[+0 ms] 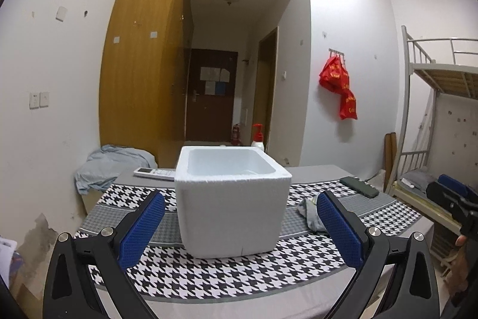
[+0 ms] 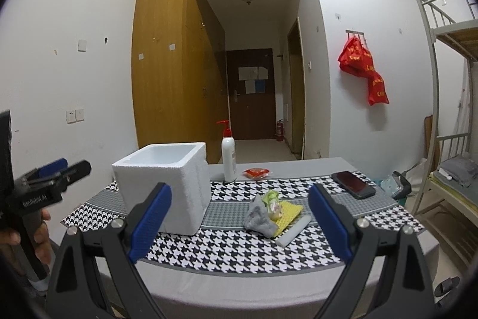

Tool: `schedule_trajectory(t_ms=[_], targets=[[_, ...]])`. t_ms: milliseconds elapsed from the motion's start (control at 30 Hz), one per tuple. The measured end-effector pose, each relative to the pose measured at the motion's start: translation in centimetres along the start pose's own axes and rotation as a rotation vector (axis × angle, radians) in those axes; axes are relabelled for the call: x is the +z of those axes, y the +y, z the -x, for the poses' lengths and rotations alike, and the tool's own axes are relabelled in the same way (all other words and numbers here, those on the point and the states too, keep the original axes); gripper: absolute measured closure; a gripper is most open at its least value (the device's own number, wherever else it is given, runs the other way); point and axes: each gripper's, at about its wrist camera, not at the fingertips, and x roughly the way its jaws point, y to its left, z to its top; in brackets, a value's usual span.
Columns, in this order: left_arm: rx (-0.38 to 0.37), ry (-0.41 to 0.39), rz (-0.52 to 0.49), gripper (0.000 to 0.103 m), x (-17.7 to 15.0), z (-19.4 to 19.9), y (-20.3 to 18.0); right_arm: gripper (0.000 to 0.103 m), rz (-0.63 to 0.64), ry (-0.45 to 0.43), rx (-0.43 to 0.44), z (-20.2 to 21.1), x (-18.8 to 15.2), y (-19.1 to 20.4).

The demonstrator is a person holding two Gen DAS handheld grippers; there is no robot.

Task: Organize soft objects
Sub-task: 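Withdraw both grippers from the foam box back toward the table, then move the left gripper toward the grey sock beside the yellow sponge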

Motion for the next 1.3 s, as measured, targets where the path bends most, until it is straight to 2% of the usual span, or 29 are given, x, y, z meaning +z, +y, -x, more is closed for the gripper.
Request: schedule_trajectory(t_ms=[200, 533, 833, 1300], targets=[[0.002, -0.034, -0.004, 0.001, -2.0, 0.5, -0.4, 0.008, -0.003, -0.004, -0.011, 0.1, -1.1, -0.5], [-0.086, 0.025, -0.026, 0.001, -4.8, -1.5, -1.6, 0.008, -0.072, 0.034, -0.055, -1.0, -2.9, -2.3], [-0.134, 0.057, -0.033, 0.001, -4.8, -3.7, -3.0, 0.008, -0.085, 0.074, -0.114, -2.5, -3.9, -4.0], [-0.215, 0.105, -0.149, 0.001, -4.0, -7.9, -9.0, 0.008, -0.129, 0.101, -0.156, -3.8, -4.7, -8.2]])
